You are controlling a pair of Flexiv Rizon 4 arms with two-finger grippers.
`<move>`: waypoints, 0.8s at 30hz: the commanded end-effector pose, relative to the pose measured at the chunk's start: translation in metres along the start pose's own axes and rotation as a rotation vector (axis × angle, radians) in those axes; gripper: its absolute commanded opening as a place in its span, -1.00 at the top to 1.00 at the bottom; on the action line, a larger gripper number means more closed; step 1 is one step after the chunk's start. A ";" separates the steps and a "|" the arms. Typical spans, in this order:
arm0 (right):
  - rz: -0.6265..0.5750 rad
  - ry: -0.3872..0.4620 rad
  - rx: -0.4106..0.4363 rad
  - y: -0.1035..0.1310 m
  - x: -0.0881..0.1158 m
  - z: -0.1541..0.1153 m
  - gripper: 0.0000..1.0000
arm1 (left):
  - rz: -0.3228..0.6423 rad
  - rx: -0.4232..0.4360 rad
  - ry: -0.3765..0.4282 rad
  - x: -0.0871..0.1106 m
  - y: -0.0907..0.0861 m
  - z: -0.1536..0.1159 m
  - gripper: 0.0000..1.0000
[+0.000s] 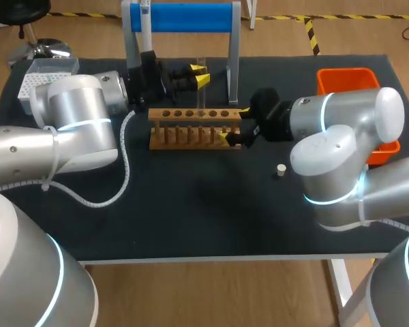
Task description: Invert the test tube, pick up the pipette, mount the tip to pipette, aspirate from beaker and dispense into the tube, eject the tip, return the pipette, and cap with the stopper.
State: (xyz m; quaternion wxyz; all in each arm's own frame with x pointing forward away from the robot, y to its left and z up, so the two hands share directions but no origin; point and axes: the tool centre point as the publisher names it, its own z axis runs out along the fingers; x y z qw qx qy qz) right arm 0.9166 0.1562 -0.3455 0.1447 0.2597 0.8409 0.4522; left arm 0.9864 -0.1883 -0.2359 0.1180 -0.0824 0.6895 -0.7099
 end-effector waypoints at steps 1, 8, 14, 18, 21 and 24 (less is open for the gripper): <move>0.000 0.002 0.002 0.000 0.000 -0.001 -1.00 | 0.001 0.000 -0.008 0.000 0.002 0.001 1.00; 0.000 0.002 0.002 0.000 0.000 -0.001 -1.00 | 0.016 -0.051 -0.010 0.000 0.004 0.000 1.00; 0.000 0.002 0.002 0.000 0.000 -0.001 -1.00 | 0.020 -0.077 -0.013 0.000 0.007 -0.001 1.00; 0.000 0.002 0.002 0.000 0.000 -0.001 -1.00 | 0.018 -0.084 -0.012 -0.001 0.010 -0.001 1.00; 0.000 0.002 0.002 0.000 0.000 -0.001 -1.00 | 0.013 -0.086 -0.011 -0.001 0.013 0.000 1.00; 0.000 0.002 0.002 0.000 0.000 -0.001 -1.00 | 0.007 -0.088 -0.008 -0.001 0.015 0.000 1.00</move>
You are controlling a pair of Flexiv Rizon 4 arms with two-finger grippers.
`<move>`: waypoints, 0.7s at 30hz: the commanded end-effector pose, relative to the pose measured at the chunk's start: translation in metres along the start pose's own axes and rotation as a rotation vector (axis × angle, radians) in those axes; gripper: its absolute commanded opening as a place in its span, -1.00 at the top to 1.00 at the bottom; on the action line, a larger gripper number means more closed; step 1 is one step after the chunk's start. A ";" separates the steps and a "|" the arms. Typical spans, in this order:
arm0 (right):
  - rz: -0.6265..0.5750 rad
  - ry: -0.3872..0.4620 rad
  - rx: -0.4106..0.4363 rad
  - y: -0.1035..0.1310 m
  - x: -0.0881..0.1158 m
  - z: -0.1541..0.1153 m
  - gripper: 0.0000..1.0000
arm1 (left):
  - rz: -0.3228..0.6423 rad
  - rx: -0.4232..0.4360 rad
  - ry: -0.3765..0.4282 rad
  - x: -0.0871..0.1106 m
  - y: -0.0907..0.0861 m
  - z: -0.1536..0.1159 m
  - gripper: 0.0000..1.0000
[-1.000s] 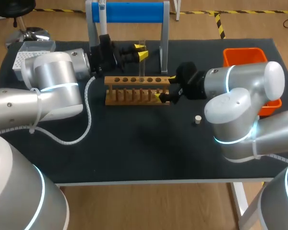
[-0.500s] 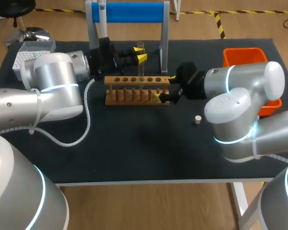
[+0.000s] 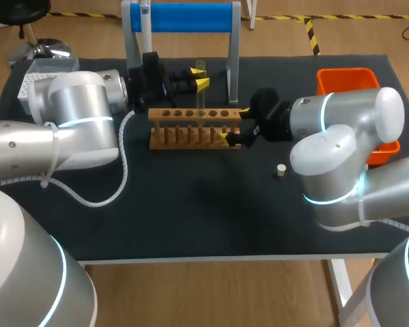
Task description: Invert the test tube, pick up the pipette, mount the tip to pipette, aspirate from beaker and dispense into the tube, eject the tip, return the pipette, and cap with the stopper.
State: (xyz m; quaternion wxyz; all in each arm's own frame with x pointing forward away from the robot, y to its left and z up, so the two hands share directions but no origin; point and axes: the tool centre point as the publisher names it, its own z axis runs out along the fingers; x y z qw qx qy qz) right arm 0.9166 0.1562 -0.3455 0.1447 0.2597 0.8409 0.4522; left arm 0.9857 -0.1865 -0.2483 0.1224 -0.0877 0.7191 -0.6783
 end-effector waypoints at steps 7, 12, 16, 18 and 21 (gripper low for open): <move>0.000 0.002 0.002 0.000 0.000 -0.001 -1.00 | -0.030 0.022 0.009 -0.002 0.009 0.004 1.00; 0.000 0.002 0.002 0.000 0.000 -0.001 -1.00 | -0.034 0.023 -0.001 -0.004 0.014 0.002 1.00; 0.000 0.002 0.002 0.000 0.000 -0.001 -1.00 | -0.036 0.029 -0.003 -0.004 0.016 0.002 1.00; 0.000 0.002 0.002 0.000 0.000 -0.001 -1.00 | -0.034 0.029 -0.003 -0.004 0.017 0.002 1.00; 0.000 0.002 0.002 0.000 0.000 -0.001 -1.00 | -0.034 0.029 -0.005 -0.004 0.019 0.002 1.00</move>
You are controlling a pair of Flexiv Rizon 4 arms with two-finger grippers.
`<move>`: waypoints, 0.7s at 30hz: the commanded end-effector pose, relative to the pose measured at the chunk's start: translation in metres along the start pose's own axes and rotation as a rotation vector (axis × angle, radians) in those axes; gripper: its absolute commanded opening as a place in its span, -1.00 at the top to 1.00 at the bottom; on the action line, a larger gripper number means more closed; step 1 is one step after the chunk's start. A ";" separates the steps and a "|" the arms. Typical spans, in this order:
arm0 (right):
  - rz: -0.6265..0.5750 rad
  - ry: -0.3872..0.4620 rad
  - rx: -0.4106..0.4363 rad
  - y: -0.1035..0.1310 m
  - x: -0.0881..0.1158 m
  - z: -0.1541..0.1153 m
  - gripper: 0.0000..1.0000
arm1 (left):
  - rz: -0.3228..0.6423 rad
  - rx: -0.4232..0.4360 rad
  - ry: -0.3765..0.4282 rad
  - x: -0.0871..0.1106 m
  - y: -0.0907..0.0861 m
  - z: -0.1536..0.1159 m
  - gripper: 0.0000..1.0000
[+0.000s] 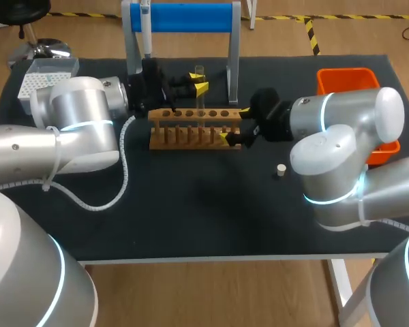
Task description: Invert the test tube, pick up the pipette, mount the tip to pipette, aspirate from beaker and dispense into the tube, eject the tip, return the pipette, and cap with the stopper.
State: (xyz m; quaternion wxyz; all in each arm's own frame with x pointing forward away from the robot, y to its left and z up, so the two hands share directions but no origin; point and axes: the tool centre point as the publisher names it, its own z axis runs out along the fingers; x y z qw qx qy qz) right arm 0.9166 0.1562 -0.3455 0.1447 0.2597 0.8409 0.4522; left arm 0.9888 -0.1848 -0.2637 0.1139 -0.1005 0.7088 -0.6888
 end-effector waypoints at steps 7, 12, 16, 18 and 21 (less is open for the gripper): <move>0.000 0.002 0.002 0.000 0.000 -0.001 -1.00 | -0.008 0.000 -0.004 -0.003 0.010 0.002 1.00; 0.000 0.002 0.002 0.000 0.000 -0.001 -1.00 | -0.014 -0.003 -0.005 -0.003 0.014 0.003 1.00; 0.000 0.002 0.002 0.000 0.000 -0.001 -1.00 | -0.017 -0.011 -0.003 -0.003 0.019 0.004 1.00; 0.000 0.002 0.002 0.000 0.000 -0.001 -1.00 | -0.015 -0.016 -0.001 -0.002 0.022 0.005 1.00; 0.000 0.002 0.002 0.000 0.000 -0.001 -1.00 | -0.015 -0.026 -0.001 -0.002 0.025 0.006 1.00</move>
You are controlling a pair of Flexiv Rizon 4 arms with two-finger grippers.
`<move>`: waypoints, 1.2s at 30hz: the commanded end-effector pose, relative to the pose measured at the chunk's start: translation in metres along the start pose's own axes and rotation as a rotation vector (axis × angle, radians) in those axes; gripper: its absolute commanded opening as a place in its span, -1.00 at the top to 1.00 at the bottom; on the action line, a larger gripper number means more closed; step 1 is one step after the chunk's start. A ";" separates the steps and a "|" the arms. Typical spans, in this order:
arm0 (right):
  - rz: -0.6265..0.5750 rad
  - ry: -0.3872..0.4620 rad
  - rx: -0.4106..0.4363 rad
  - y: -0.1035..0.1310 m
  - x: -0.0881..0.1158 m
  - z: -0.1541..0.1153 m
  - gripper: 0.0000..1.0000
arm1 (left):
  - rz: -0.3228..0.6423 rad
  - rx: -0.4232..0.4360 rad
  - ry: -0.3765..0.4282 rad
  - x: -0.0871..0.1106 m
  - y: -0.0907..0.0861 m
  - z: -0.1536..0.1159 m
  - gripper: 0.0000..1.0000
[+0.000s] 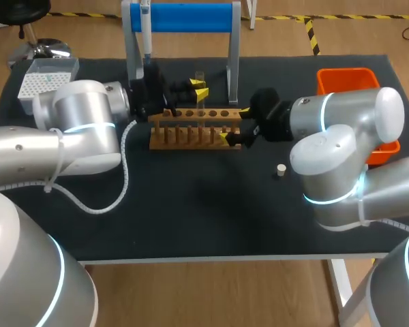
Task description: Invert the test tube, pick up the pipette, mount the tip to pipette, aspirate from beaker and dispense into the tube, eject the tip, return the pipette, and cap with the stopper.
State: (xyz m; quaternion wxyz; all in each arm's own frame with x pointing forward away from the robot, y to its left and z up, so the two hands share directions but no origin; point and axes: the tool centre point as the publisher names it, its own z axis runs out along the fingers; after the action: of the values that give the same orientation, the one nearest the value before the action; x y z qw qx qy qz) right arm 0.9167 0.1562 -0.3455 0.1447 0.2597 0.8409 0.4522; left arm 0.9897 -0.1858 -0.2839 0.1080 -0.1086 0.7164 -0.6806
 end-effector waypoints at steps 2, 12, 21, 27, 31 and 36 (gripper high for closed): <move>0.000 0.002 0.002 0.000 0.000 -0.001 -1.00 | -0.004 -0.010 -0.002 -0.002 0.006 0.005 1.00; 0.000 0.002 0.002 0.000 0.000 -0.001 -1.00 | -0.022 -0.061 0.001 0.000 0.001 -0.003 -1.00; 0.000 0.002 0.002 0.000 0.000 -0.001 -1.00 | -0.034 -0.235 0.002 -0.001 -0.017 -0.056 -1.00; 0.000 0.002 0.002 0.000 0.000 -0.001 -1.00 | -0.080 -0.299 -0.060 -0.006 -0.031 -0.125 -1.00; 0.000 0.002 0.002 0.000 0.000 -0.001 -1.00 | -0.114 -0.350 -0.102 -0.004 -0.034 -0.158 -1.00; 0.000 0.002 0.002 0.000 0.000 -0.001 -1.00 | -0.114 -0.350 -0.102 -0.004 -0.034 -0.158 -1.00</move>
State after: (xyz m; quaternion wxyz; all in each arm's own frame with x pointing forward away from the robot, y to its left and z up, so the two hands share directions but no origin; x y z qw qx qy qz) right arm 0.9167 0.1562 -0.3455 0.1447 0.2598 0.8409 0.4522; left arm 0.9579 -0.0559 -0.2546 0.0859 -0.2003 0.8089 -0.5461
